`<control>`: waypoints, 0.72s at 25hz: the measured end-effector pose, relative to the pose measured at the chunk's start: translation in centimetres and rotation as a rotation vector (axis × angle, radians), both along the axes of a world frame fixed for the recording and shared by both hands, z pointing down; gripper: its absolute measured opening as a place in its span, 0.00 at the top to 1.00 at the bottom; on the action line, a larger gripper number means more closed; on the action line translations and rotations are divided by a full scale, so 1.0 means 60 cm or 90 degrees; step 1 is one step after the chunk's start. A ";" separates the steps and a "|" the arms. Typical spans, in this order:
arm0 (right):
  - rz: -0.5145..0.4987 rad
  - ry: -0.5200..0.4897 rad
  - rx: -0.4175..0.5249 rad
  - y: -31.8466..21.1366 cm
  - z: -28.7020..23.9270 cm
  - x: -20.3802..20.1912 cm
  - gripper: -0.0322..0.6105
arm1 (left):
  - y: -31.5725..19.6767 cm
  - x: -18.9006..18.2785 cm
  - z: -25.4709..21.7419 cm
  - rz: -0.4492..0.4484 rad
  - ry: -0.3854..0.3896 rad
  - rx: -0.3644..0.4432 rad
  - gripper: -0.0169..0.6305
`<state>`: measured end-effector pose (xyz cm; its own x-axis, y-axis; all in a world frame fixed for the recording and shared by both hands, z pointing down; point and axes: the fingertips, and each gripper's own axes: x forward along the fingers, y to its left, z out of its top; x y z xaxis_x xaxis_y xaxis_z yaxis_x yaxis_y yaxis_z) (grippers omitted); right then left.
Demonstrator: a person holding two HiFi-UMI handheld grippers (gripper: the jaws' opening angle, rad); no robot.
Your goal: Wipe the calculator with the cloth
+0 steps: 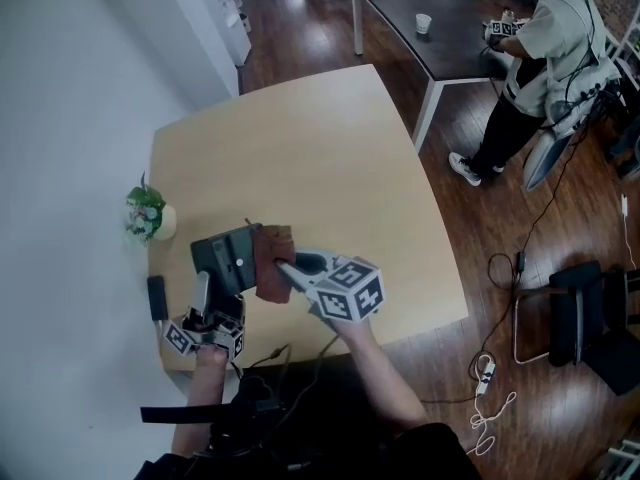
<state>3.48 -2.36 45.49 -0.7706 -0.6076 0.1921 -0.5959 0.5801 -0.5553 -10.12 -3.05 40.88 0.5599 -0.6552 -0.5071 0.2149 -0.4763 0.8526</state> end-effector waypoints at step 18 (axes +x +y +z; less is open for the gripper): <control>-0.086 0.380 0.325 -0.018 -0.106 -0.107 0.85 | 0.007 0.043 0.023 0.023 -0.126 0.000 0.87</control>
